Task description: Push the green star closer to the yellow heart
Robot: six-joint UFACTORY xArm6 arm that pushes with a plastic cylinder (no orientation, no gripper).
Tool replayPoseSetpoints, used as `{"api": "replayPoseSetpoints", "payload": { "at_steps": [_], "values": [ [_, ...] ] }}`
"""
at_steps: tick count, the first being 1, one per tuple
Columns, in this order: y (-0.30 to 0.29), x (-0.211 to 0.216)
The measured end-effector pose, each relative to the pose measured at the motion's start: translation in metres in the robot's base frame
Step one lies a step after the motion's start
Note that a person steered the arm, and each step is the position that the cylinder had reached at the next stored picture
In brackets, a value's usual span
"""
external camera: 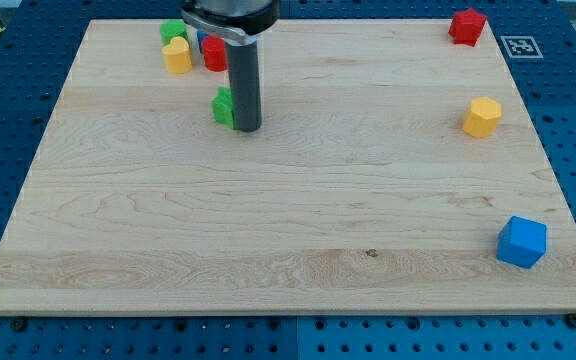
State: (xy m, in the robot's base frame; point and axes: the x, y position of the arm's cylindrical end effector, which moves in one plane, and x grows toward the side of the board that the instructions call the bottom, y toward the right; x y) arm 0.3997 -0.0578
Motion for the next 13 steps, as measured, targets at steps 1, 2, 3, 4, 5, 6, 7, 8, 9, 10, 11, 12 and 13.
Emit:
{"api": "replayPoseSetpoints", "payload": {
  "at_steps": [1, 2, 3, 4, 5, 6, 7, 8, 9, 10, 11, 12, 13],
  "values": [
    [-0.007, 0.000],
    [-0.042, -0.005],
    [-0.051, -0.012],
    [0.001, 0.027],
    [-0.001, 0.001],
    [-0.055, -0.026],
    [-0.104, -0.030],
    [-0.101, -0.028],
    [-0.031, 0.006],
    [-0.005, 0.003],
    [-0.005, -0.018],
    [-0.011, -0.023],
    [-0.039, -0.039]
  ]
}}
